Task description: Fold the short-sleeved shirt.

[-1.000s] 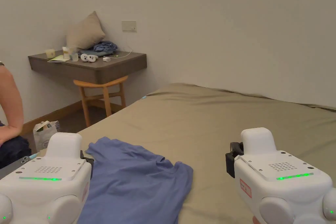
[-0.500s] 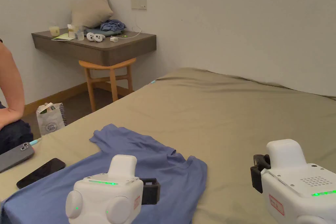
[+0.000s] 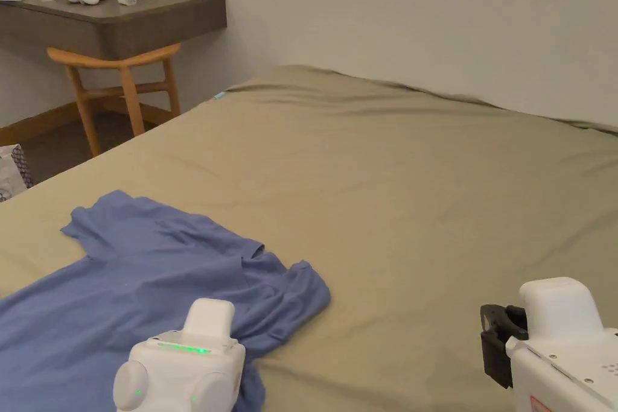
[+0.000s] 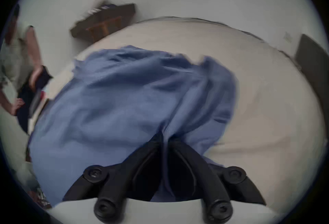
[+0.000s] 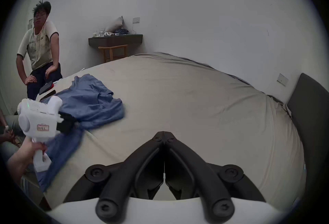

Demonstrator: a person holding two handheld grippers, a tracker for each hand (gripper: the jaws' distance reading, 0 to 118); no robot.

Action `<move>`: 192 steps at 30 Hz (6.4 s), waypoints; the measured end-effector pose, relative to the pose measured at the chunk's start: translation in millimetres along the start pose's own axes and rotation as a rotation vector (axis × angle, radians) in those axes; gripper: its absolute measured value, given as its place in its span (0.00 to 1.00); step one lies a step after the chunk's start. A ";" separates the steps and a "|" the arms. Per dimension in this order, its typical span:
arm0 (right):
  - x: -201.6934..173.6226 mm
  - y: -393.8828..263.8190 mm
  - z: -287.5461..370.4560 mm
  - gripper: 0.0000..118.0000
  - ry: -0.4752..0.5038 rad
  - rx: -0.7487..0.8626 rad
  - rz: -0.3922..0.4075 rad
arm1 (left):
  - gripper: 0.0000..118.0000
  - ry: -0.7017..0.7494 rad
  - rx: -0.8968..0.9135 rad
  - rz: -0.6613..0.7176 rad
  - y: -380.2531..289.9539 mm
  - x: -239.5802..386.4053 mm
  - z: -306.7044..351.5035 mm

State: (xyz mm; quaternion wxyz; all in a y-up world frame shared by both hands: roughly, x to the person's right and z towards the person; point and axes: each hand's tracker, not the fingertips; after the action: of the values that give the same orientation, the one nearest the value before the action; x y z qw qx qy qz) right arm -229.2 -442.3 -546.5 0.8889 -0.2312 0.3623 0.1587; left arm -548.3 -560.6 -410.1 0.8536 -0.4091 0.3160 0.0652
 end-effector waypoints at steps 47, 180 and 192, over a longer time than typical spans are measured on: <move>267.8 -237.5 403.0 0.02 -0.869 -0.063 -0.428 | 0.72 -1.052 0.104 -1.064 -162.5 593.2 310.7; 400.3 171.3 220.5 0.09 -0.568 0.354 -0.289 | 0.01 -0.298 0.772 -0.009 371.0 190.5 270.6; 407.1 -53.6 46.6 0.09 -0.505 -0.066 -0.466 | 0.01 -0.327 0.323 0.032 232.3 246.1 44.1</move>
State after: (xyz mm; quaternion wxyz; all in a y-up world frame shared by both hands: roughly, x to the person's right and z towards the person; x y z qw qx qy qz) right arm 101.3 -416.2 -793.3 0.9549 -0.2899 0.0629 0.0152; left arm -417.8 -411.7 -688.1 0.9466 -0.2461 0.1863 0.0927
